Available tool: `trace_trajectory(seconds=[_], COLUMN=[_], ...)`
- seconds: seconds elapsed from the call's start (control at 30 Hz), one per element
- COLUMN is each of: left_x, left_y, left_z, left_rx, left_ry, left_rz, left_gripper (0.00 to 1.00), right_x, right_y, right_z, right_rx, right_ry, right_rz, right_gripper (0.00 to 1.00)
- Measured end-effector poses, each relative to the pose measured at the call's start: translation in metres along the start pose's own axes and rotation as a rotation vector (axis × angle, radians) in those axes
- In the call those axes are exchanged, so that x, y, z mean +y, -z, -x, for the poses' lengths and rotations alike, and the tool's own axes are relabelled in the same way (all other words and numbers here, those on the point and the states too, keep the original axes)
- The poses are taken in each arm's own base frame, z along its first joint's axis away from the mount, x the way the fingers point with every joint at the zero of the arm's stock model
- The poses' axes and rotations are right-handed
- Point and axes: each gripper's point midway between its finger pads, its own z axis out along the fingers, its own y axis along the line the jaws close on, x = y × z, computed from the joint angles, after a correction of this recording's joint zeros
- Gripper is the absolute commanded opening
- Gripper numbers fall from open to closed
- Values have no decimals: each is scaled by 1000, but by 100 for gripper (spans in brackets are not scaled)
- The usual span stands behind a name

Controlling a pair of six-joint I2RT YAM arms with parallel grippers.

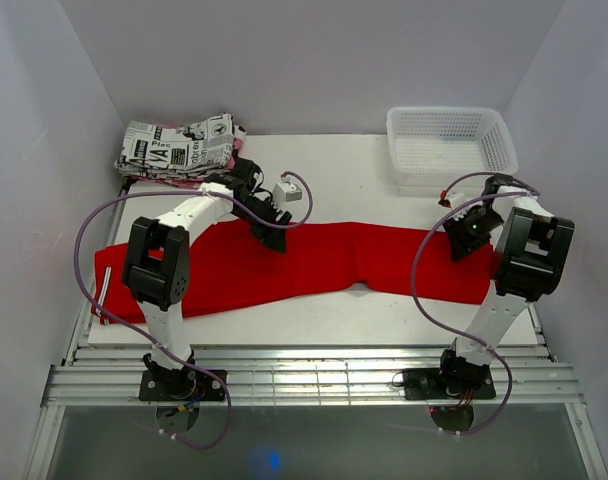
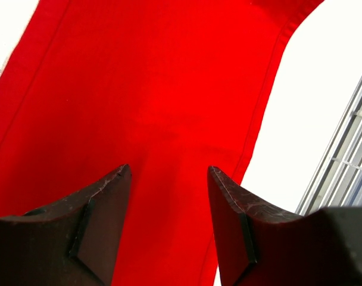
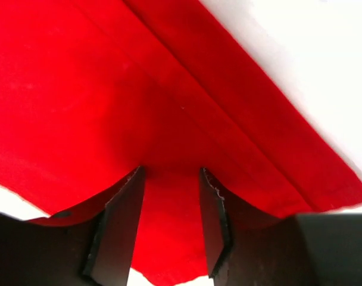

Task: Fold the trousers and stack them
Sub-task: Fold the trousers

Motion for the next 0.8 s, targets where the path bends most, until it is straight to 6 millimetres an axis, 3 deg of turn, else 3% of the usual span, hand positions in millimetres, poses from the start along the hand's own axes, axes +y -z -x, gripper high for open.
trace_trajectory(seconds=[0.13,0.27,0.43,0.53,0.63,0.8], left_x=[-2,-5,-12,-22,-24,-24], left_y=[0,-1,-10,-9,-3,-2], left_z=[-4,-18,-72,-104,-114,-114], left_rx=[13,51,178,246,269,272], left_ry=[-5,-25,-35,-38,-74,-84], left_rz=[-8,-27,-49,-70,-49,-49], left_gripper=[64,64,63,62,61,61], right_x=[-6,-8,6,19,15,-21], right_y=[-3,4,20,29,47,85], right_z=[-10,-36,-94,-115,-105,-69], right_rx=[19,52,141,178,157,76], right_ry=[31,76,47,11,14,90], right_rz=[-59,-130,-134,-80,-71,-181], right_gripper=[45,43,43,44,44,46])
